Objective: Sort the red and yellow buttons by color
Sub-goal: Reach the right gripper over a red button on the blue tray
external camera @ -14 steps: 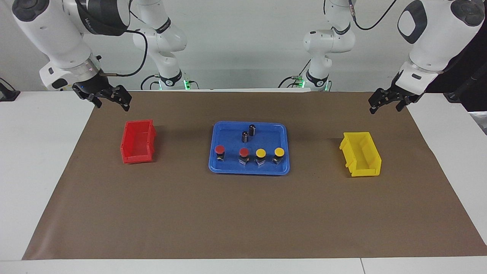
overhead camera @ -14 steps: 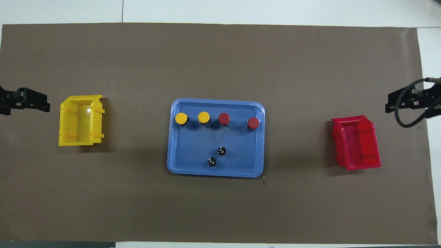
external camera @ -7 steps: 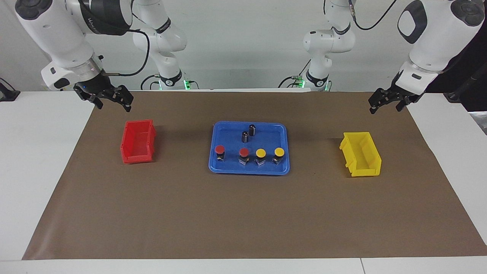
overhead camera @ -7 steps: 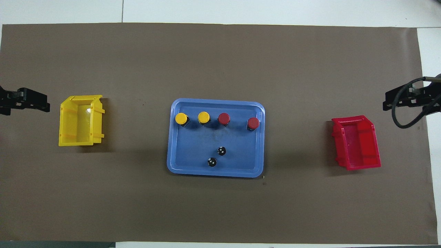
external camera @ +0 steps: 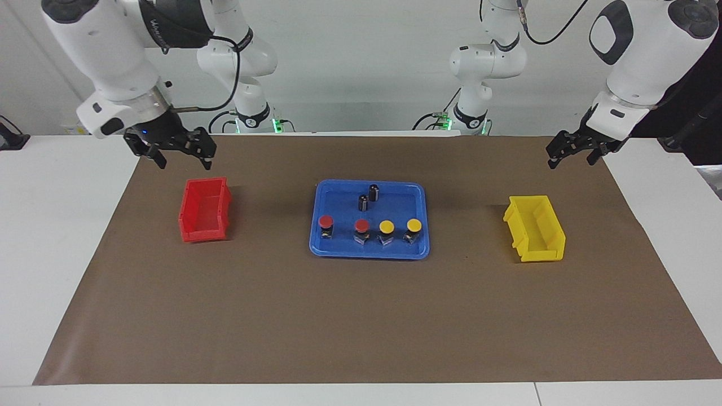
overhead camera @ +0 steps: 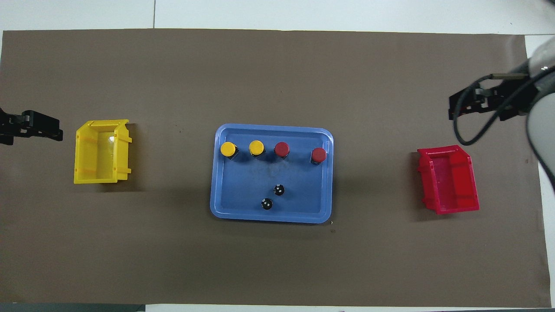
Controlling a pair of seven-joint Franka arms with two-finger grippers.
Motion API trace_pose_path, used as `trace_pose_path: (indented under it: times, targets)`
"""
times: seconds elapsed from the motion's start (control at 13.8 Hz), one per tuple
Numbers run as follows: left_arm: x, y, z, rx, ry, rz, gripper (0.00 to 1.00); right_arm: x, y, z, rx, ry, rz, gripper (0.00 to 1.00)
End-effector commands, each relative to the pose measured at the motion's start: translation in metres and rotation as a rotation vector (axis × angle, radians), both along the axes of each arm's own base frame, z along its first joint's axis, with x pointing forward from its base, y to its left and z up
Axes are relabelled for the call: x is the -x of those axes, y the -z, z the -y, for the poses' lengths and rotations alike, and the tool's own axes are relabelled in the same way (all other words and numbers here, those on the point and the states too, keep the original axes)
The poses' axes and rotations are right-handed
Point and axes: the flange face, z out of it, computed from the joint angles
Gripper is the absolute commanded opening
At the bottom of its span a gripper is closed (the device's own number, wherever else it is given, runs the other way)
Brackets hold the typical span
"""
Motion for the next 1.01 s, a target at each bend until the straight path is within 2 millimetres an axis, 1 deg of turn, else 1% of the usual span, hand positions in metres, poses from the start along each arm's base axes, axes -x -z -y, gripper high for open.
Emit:
trace_pose_path:
  times: [0.0,0.07,0.14,0.22,0.29,0.36,0.43,0.51,0.58,0.65,0.87,0.94]
  targets:
    - [0.003,0.000,-0.002,-0.015,0.000,0.002,1.00,-0.027,0.030,-0.069,0.004,-0.004,0.012,1.00]
    - [0.003,0.000,-0.002,-0.015,0.000,0.002,1.00,-0.029,0.040,-0.101,0.004,0.021,0.040,1.00]
    - [0.003,0.000,-0.002,-0.015,0.000,0.001,1.00,-0.027,0.062,-0.136,0.003,0.065,0.071,1.00]
    - [0.003,0.001,-0.002,-0.015,0.000,0.001,1.00,-0.020,0.095,-0.158,0.014,0.084,0.062,1.00]
    - [0.003,0.001,-0.002,-0.015,0.000,0.001,1.00,-0.012,0.117,-0.182,0.007,0.077,0.079,1.00]
    - [0.003,0.001,-0.002,-0.015,0.002,0.000,1.00,-0.001,0.147,-0.200,0.009,0.069,0.077,1.00]
    - [0.003,0.000,-0.002,-0.015,0.000,0.002,1.00,0.007,0.172,-0.202,0.005,0.085,0.085,1.00]
    - [0.003,0.000,-0.002,-0.015,0.000,0.001,1.00,0.013,0.188,-0.202,-0.003,0.084,0.098,1.00]
    - [0.003,0.001,-0.002,-0.015,0.000,0.001,1.00,0.017,0.198,-0.202,-0.003,0.084,0.096,1.00]
    - [0.003,0.001,-0.002,-0.015,0.000,0.001,1.00,0.021,0.206,-0.201,0.003,0.086,0.084,1.00]
    - [0.003,0.001,-0.002,-0.016,0.001,-0.003,1.00,0.031,0.216,-0.196,0.013,0.087,0.067,1.00]
    - [0.004,0.002,0.006,-0.016,0.013,-0.010,1.00,0.035,0.223,-0.195,0.006,0.093,0.063,1.00]
